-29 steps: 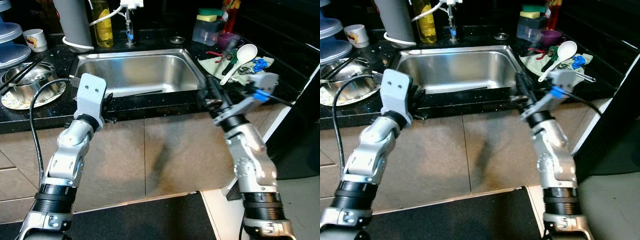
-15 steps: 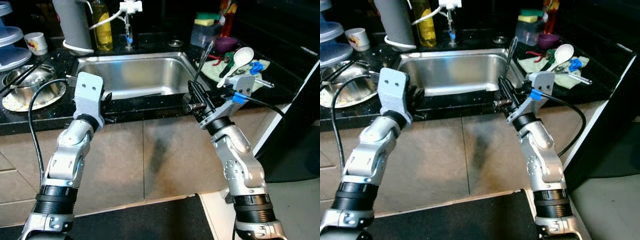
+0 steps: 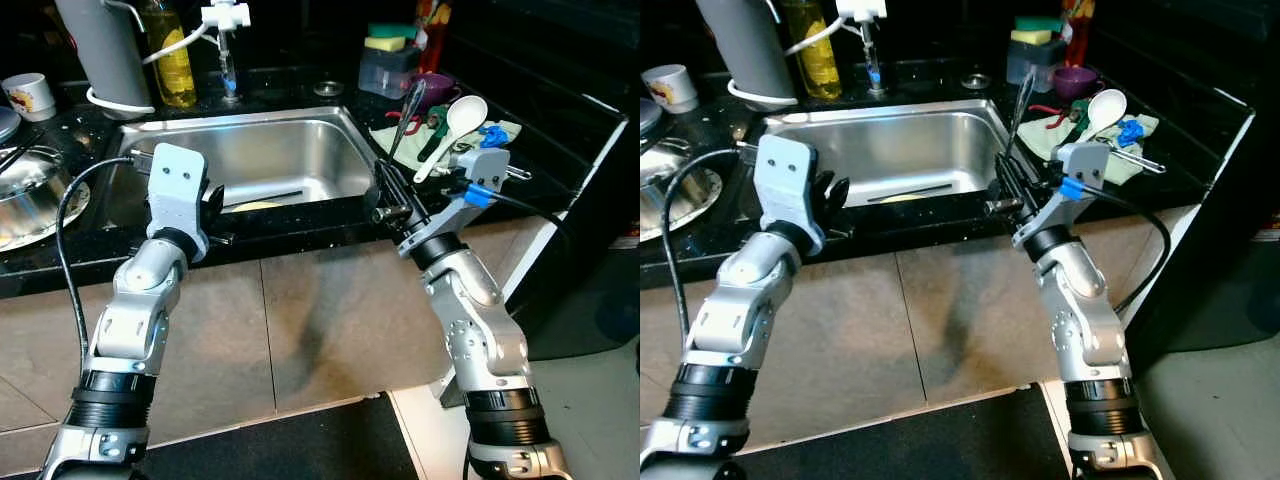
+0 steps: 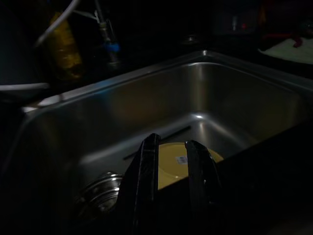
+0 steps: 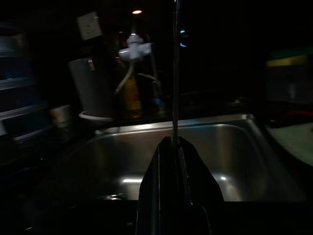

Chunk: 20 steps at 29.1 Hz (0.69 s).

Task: Kitchen organization

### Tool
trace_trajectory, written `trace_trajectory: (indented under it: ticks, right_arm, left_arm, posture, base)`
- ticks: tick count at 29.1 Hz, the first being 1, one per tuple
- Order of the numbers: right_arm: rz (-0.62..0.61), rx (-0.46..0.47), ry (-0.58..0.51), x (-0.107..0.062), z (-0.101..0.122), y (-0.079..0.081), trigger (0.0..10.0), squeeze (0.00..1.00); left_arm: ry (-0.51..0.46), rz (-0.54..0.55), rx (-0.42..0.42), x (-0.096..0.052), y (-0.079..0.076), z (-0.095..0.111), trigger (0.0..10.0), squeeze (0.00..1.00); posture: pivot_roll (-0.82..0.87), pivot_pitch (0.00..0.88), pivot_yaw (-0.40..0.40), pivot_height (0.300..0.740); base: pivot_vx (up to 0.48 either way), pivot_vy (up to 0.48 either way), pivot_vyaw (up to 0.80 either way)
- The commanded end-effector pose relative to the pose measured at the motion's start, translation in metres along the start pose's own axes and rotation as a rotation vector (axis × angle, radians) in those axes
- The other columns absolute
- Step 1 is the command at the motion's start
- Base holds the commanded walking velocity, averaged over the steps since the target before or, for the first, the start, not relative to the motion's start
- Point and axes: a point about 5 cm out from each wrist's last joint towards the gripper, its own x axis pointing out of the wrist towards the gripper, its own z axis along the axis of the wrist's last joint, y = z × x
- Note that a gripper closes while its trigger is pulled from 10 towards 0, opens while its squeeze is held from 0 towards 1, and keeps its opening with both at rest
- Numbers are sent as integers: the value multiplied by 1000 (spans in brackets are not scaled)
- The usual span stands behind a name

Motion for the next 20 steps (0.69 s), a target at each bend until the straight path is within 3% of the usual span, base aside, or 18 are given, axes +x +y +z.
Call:
trace_trajectory:
  ticks: [1,20]
  right_arm:
    - [12,-3,-8,-1,2,3,10000,0]
    - [19,7,-16,0,5,5,10000,0]
  left_arm:
    - [7,-6,-8,-2,0,-1,10000,0]
    - [-3,-13,-13,-3,1,2,10000,0]
  posture:
    - [-24,116,-21,740]
    - [-24,117,-21,740]
  base:
    - [322,0,0]
    - [321,0,0]
